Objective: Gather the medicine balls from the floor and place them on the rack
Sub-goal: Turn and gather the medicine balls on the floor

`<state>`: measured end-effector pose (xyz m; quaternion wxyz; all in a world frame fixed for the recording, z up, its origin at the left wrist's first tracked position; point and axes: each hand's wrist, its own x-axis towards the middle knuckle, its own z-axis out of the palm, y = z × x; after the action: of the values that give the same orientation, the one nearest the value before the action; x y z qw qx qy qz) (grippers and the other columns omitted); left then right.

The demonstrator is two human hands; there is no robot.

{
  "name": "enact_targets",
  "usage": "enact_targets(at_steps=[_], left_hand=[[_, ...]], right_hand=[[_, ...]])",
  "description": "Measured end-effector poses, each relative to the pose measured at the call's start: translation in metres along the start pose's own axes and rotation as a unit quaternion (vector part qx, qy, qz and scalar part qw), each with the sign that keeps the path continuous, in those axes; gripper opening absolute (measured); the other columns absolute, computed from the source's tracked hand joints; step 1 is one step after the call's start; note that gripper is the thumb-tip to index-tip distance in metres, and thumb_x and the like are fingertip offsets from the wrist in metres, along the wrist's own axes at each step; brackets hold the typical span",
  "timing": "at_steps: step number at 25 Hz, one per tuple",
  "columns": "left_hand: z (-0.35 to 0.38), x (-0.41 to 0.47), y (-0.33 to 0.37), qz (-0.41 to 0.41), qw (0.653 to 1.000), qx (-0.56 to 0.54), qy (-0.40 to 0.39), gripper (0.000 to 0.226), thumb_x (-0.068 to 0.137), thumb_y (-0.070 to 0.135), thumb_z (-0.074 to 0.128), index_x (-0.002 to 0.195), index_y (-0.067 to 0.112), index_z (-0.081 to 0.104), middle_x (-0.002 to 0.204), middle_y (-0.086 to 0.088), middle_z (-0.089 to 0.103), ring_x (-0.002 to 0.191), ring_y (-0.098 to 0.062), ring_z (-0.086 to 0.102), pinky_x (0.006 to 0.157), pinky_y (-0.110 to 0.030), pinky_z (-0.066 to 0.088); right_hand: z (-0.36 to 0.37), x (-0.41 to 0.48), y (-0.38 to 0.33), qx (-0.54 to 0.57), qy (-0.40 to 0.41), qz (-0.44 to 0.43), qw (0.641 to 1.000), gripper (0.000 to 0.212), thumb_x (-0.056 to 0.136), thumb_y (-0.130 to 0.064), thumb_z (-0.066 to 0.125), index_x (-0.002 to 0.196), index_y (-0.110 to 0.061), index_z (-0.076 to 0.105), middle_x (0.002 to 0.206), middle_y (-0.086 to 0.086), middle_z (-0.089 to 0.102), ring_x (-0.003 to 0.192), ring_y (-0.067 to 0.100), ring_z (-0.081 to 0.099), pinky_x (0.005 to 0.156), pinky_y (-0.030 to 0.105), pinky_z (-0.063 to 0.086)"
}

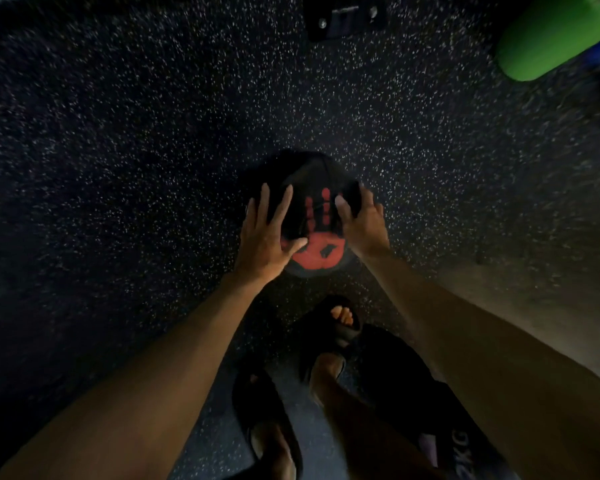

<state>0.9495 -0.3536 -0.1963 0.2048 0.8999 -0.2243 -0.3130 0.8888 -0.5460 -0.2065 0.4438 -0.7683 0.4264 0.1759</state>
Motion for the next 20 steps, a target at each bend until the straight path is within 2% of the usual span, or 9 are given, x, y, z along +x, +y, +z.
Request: enact_targets(at_steps=[2,4,6,8,11,14,16,18,20], left_hand=[[-0.012,0.030,0.009,-0.036,0.998,-0.044,-0.017,0.092,0.085,0.061,0.062,0.156,0.043,0.007,0.166,-0.011,-0.008,0.151,-0.042,0.000,0.115,-0.063,0.023],[-0.023,0.060,0.018,-0.071,0.993,-0.094,-0.011,0.087,0.085,0.062,0.060,0.156,0.044,0.012,0.164,-0.020,-0.006,0.151,-0.042,0.002,0.117,-0.061,0.022],[-0.034,0.087,0.026,-0.119,0.984,-0.130,0.019,0.078,0.089,0.058,0.059,0.155,0.041,0.020,0.163,-0.023,0.000,0.150,-0.042,0.007,0.118,-0.057,0.024],[-0.045,0.105,0.031,-0.148,0.977,-0.140,0.055,0.071,0.092,0.055,0.058,0.154,0.035,0.029,0.161,-0.022,0.012,0.146,-0.041,0.015,0.115,-0.055,0.030],[-0.060,0.125,0.025,-0.116,0.982,-0.129,0.077,0.067,0.093,0.055,0.055,0.153,0.031,0.033,0.158,-0.018,0.021,0.143,-0.038,0.022,0.112,-0.056,0.033],[-0.066,0.123,0.010,-0.083,0.986,-0.139,0.030,0.081,0.088,0.065,0.054,0.156,0.039,0.017,0.165,-0.014,0.004,0.151,-0.034,0.005,0.116,-0.058,0.023],[-0.067,0.122,0.004,-0.057,0.989,-0.136,0.014,0.093,0.079,0.076,0.051,0.156,0.044,0.009,0.166,-0.013,-0.003,0.152,-0.034,0.000,0.116,-0.059,0.022],[-0.071,0.130,0.002,-0.038,0.991,-0.128,0.011,0.101,0.073,0.080,0.051,0.155,0.045,0.006,0.165,-0.014,-0.004,0.152,-0.036,0.001,0.116,-0.061,0.024],[-0.075,0.142,0.005,-0.039,0.992,-0.121,0.016,0.104,0.072,0.080,0.055,0.156,0.043,0.007,0.165,-0.015,-0.001,0.151,-0.037,0.004,0.115,-0.062,0.027]], right_hand=[[-0.005,-0.001,-0.004,-0.019,0.002,-0.047,0.999,0.077,0.095,-0.058,0.049,0.156,-0.024,0.019,0.156,0.015,0.027,0.143,0.036,0.028,0.112,0.053,0.035],[-0.006,-0.013,-0.001,-0.045,-0.015,-0.090,0.995,0.082,0.093,-0.053,0.054,0.158,-0.031,0.010,0.164,0.006,0.010,0.150,0.030,0.014,0.115,0.051,0.031],[-0.002,-0.019,0.002,-0.051,-0.020,-0.109,0.993,0.085,0.094,-0.048,0.057,0.158,-0.037,0.002,0.167,0.000,-0.005,0.153,0.026,0.004,0.117,0.051,0.027],[0.000,-0.012,-0.006,-0.041,-0.015,-0.108,0.993,0.086,0.096,-0.047,0.057,0.157,-0.041,-0.003,0.166,-0.002,-0.012,0.153,0.030,0.002,0.118,0.054,0.026],[-0.005,0.015,-0.033,-0.053,-0.013,-0.103,0.993,0.086,0.094,-0.054,0.055,0.156,-0.043,-0.004,0.166,0.000,-0.010,0.152,0.037,0.006,0.115,0.060,0.029],[-0.012,0.039,-0.064,-0.055,-0.021,-0.078,0.995,0.086,0.092,-0.060,0.053,0.156,-0.044,-0.002,0.167,0.000,-0.008,0.151,0.040,0.005,0.114,0.062,0.026],[-0.017,0.054,-0.077,-0.053,-0.012,-0.076,0.996,0.086,0.092,-0.061,0.052,0.158,-0.039,0.003,0.168,0.001,-0.005,0.152,0.038,0.005,0.116,0.060,0.022],[-0.021,0.076,-0.086,-0.043,-0.001,-0.064,0.997,0.085,0.092,-0.063,0.052,0.159,-0.031,0.010,0.167,0.006,0.005,0.152,0.036,0.009,0.118,0.058,0.022],[-0.026,0.096,-0.094,-0.004,0.019,-0.016,1.000,0.084,0.090,-0.065,0.052,0.156,-0.027,0.019,0.160,0.014,0.021,0.147,0.038,0.024,0.114,0.058,0.033]])
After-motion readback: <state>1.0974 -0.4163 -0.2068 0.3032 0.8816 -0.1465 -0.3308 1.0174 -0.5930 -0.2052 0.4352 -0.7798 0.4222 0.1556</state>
